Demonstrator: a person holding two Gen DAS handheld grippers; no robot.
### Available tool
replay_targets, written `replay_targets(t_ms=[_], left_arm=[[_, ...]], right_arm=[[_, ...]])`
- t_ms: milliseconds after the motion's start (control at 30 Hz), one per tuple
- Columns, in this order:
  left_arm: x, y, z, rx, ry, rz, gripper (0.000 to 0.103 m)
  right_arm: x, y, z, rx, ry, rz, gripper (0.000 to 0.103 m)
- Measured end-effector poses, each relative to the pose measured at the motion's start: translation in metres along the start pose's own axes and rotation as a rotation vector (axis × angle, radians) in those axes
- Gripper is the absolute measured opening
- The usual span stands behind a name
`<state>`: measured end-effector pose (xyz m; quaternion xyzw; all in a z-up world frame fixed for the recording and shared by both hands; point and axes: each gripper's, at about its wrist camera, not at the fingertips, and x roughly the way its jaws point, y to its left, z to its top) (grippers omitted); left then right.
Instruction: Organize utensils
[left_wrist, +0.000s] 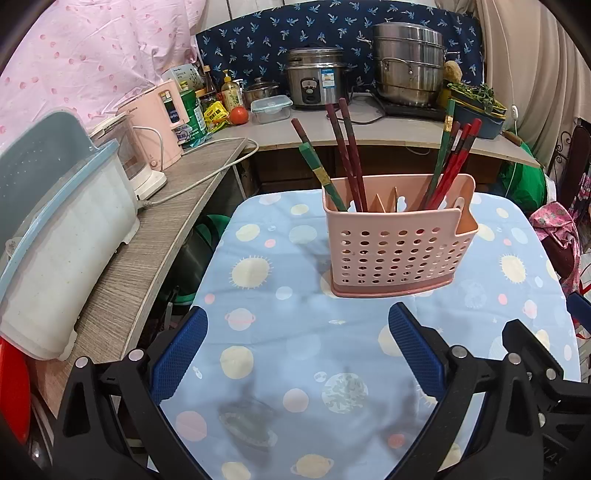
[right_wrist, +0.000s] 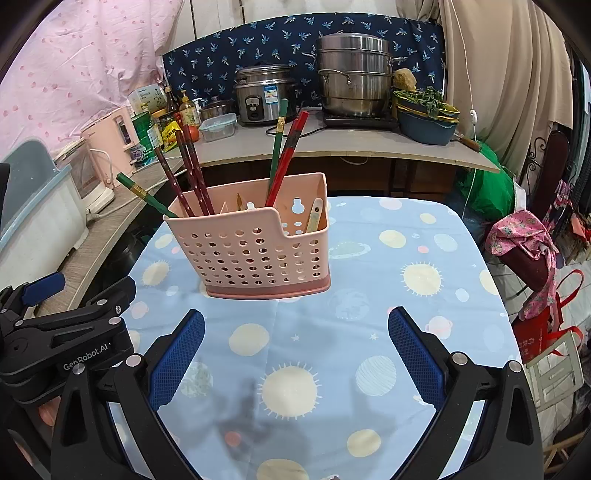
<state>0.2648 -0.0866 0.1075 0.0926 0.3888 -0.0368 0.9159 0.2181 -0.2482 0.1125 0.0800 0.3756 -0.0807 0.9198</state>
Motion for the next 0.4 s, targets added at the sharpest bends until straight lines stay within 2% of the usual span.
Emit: replay_targets(t_ms=[400], left_arm=[[0.0053, -0.0009, 0.0012, 0.009, 0.002, 0.000, 0.094]], right_arm=[[0.0051, 0.0021, 0.0016, 0.001, 0.003, 0.002, 0.096]])
